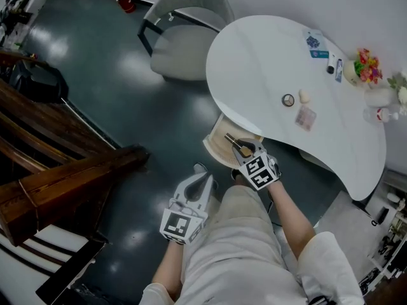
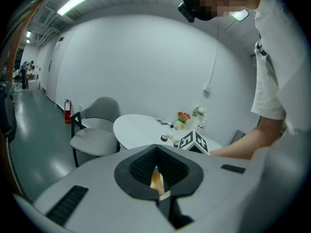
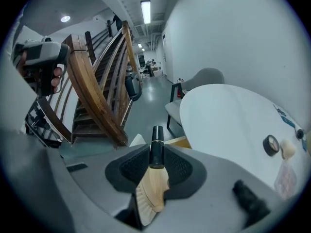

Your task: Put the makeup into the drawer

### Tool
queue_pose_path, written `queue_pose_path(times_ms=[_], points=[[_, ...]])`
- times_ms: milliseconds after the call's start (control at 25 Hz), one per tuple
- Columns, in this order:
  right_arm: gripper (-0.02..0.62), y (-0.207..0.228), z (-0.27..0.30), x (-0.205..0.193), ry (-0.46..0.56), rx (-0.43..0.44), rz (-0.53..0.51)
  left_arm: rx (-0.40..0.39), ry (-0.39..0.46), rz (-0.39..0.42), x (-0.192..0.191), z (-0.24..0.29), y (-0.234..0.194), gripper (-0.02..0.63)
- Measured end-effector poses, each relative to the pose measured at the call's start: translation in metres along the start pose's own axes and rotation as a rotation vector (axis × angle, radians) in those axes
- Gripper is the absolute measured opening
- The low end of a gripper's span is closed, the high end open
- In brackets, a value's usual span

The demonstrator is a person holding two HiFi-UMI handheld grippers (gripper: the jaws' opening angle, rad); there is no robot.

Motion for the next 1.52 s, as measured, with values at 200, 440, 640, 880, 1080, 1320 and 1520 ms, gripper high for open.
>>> queue_pose_path(times_ms=[200, 440, 640, 880, 1080, 1320, 1520], points=[[0.094, -0.001, 0.027, -0.013, -0.045, 0.030, -0.029, -0.014, -0.024, -0.024, -0.014, 0.007, -0.006, 0.008], [0.094, 0.008, 0.065, -0.027, -0.087, 0.060, -0.084, -0.022, -0.047, -0.032, -0.030, 0.022, -0.019, 0.008], [0.094, 0.015, 0.102, -0.046, -0.146, 0.095, -0.115, -0.016, -0.051, -0.025, -0.038, 0.038, -0.034, 0.008], [0.094, 0.019, 0.140, -0.069, -0.205, 0.155, -0.154, -0.029, -0.053, -0.013, -0.046, 0.054, -0.040, 0.008], [0.094, 0.022, 0.167, -0.078, -0.223, 0.180, -0.152, -0.049, -0.075, -0.018, -0.054, 0.064, -0.041, 0.008], [0.094, 0.025, 0.189, -0.094, -0.266, 0.205, -0.169, -0.058, -0.074, -0.017, -0.052, 0.073, -0.039, 0.008], [0.094, 0.027, 0.206, -0.106, -0.292, 0.213, -0.169, -0.046, -0.086, -0.032, -0.057, 0.072, -0.044, 0.008]])
Point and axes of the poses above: the fingertips, and each gripper's own axes: z forward along the fingers, y to its right, x out of its top, the point moved 5 cm from there along -z, backward along the fingers, and after that the axes turned 6 degrees about x, right-handed, at the moved point
